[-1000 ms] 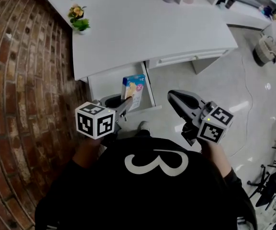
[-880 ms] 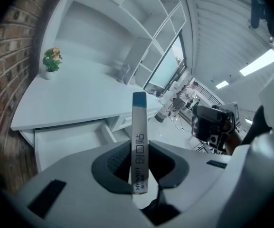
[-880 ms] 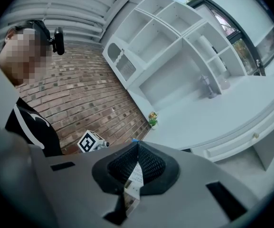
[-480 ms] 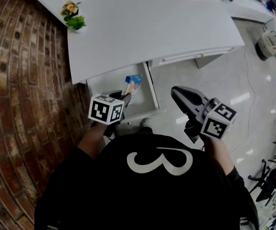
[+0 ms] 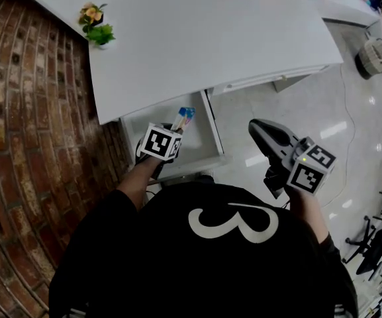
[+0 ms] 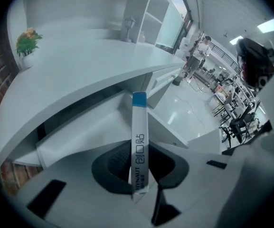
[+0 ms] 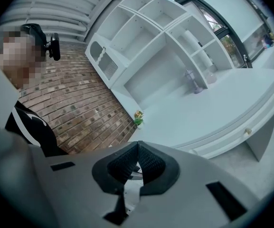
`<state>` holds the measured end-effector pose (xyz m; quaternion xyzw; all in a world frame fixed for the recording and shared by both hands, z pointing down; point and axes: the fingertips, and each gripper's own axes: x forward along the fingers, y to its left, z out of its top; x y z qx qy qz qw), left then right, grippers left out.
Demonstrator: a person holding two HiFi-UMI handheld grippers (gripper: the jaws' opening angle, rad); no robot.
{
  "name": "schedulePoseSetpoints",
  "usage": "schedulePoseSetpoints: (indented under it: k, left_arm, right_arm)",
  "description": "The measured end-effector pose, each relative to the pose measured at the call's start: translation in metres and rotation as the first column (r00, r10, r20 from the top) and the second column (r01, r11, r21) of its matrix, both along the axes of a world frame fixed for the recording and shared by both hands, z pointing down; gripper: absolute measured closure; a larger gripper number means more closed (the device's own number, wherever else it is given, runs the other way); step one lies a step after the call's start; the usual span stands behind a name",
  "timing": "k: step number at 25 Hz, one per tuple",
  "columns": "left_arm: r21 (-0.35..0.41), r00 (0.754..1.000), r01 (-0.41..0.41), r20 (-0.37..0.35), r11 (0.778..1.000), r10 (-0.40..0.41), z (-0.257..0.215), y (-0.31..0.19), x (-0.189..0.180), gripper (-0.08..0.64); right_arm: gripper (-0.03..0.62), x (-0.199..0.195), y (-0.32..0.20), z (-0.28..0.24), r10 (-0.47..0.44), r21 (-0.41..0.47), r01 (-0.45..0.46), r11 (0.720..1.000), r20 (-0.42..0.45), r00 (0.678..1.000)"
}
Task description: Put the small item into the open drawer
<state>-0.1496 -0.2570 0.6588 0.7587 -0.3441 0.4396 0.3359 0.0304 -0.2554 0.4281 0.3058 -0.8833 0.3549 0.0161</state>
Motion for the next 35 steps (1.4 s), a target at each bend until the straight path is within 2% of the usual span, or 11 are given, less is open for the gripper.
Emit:
schedulePoseSetpoints:
  k: [6,12,19,27,31,35]
  left_arm:
    - [-0.024,0.997,-0.034,0.07,0.999,0.035,0.038,-0.015,-0.001,0.485]
    - [-0.013,0.987,-0.059,0.146,0.998,0.06,0.068,-0.026,-0.002,0.485]
    - [-0.014,0.975,-0.08,0.207,0.997,0.081,0.08,-0.029,-0.004,0.485]
    - [-0.001,0.973,-0.099,0.207,0.995,0.097,0.082,-0.031,0.0,0.48]
    - [-0.003,0.981,-0.065,0.182,0.998,0.064,0.083,-0.033,-0.007,0.384]
    - [-0.009,0.99,-0.037,0.139,0.999,0.038,0.072,-0.03,-0.015,0.318]
  right_arm:
    - [0.591,0.01,-0.011,0.011,0.034,-0.028,-0.034,0.999,-0.006,0.999]
    - [0.591,0.017,-0.017,0.019,0.052,-0.051,-0.053,0.997,-0.015,0.999]
    - [0.59,0.025,-0.02,0.022,0.073,-0.075,-0.075,0.994,-0.027,0.997]
    - [0.589,0.022,-0.023,0.026,0.068,-0.083,-0.07,0.994,-0.028,0.997]
    - [0.589,0.012,-0.023,0.022,0.045,-0.074,-0.046,0.996,-0.022,0.999]
    - [0.588,0.005,-0.019,0.017,0.015,-0.063,-0.016,0.998,-0.023,1.0]
